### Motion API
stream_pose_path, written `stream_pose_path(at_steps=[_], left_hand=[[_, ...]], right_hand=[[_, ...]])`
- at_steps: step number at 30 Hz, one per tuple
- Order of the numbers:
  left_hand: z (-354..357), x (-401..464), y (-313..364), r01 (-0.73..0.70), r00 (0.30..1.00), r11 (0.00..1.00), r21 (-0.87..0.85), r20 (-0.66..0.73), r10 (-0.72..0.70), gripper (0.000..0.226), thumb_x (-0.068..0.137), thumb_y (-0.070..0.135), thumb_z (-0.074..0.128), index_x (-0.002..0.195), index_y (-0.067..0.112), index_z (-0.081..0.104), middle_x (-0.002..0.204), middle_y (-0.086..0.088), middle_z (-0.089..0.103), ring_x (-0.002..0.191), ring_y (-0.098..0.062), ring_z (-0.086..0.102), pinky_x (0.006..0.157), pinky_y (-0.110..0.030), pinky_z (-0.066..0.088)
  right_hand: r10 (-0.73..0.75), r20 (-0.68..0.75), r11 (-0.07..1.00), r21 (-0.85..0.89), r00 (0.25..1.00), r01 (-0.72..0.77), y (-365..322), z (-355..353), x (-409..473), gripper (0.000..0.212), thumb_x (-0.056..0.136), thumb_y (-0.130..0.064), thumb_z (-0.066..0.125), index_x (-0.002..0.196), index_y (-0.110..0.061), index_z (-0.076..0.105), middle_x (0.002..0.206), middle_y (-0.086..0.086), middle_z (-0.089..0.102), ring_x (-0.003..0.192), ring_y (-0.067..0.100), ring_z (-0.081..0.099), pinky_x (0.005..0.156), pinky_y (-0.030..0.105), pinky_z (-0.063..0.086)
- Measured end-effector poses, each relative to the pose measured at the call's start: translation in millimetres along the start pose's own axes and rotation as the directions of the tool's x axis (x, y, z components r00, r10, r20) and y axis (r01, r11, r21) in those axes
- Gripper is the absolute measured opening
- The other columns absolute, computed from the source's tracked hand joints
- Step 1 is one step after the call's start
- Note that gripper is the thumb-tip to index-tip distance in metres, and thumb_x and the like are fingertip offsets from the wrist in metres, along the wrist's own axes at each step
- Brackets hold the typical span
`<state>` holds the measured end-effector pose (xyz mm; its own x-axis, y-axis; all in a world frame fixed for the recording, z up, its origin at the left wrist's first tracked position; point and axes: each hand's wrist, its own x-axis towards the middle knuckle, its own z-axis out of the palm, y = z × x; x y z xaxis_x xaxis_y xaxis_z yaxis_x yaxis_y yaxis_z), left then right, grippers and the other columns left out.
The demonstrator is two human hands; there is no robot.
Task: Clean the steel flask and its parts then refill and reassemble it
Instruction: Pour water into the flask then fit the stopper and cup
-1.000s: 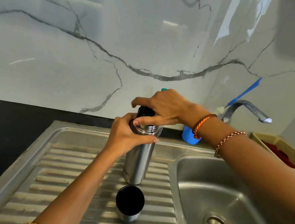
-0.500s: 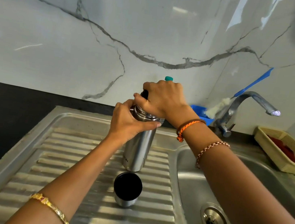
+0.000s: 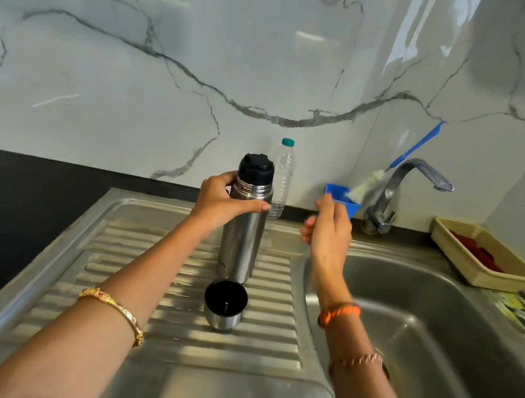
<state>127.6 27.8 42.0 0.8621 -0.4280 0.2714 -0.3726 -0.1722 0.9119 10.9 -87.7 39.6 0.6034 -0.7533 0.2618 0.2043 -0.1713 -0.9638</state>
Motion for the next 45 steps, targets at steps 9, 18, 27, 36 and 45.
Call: stream_pose_path(at_steps=[9,18,27,36,45], left_hand=[[4,-5,8,0.089,0.994,0.996,-0.021,0.071,-0.087,0.061,0.066,0.024,0.082,0.121,0.016,0.057,0.115,0.0,0.063,0.105,-0.016,0.055,0.089,-0.026,0.041],[0,-18,9,0.113,0.993,0.993,-0.041,0.051,-0.111,0.057,0.07,0.023,0.08,0.122,0.018,0.056,0.108,0.005,0.061,0.102,-0.012,0.052,0.085,-0.023,0.037],[0,-18,4,0.083,0.996,0.997,0.0,0.022,-0.083,0.058,0.07,0.026,0.08,0.122,0.019,0.056,0.114,0.003,0.061,0.105,-0.014,0.053,0.092,-0.027,0.04],[12,-23,-2,0.066,0.998,0.997,0.036,0.02,-0.066,0.057,0.069,0.033,0.079,0.12,0.021,0.056,0.117,-0.002,0.061,0.112,-0.019,0.052,0.097,-0.034,0.043],[-2,-14,-3,0.042,0.996,0.994,0.099,0.075,-0.05,0.056,0.071,0.043,0.075,0.119,0.022,0.055,0.117,-0.001,0.061,0.117,-0.022,0.049,0.099,-0.04,0.042]], right_hand=[[0.215,0.546,0.883,-0.463,0.81,0.078,110,-22,-88,0.116,0.032,-0.064,0.08,0.132,-0.021,0.037,0.125,-0.005,0.046,0.112,0.01,0.05,0.096,0.027,0.047],[0.146,0.365,0.896,-0.442,0.919,0.033,116,9,-109,0.076,0.06,-0.026,0.087,0.124,-0.013,0.049,0.112,-0.003,0.06,0.097,0.004,0.054,0.081,0.006,0.042],[0.03,0.186,0.965,0.251,0.982,-0.077,40,-17,-76,0.029,0.069,-0.009,0.068,0.098,-0.013,0.067,0.089,-0.003,0.072,0.084,0.01,0.066,0.068,0.022,0.053],[-0.193,0.163,0.973,-0.093,0.968,0.209,-60,-19,12,0.053,0.065,-0.012,0.081,0.109,-0.015,0.051,0.11,0.01,0.062,0.089,0.021,0.065,0.082,0.037,0.056],[-0.343,0.366,0.805,-0.36,0.865,0.471,-80,18,43,0.058,0.065,-0.021,0.081,0.119,-0.018,0.06,0.104,-0.002,0.063,0.08,0.01,0.062,0.078,0.022,0.054]])
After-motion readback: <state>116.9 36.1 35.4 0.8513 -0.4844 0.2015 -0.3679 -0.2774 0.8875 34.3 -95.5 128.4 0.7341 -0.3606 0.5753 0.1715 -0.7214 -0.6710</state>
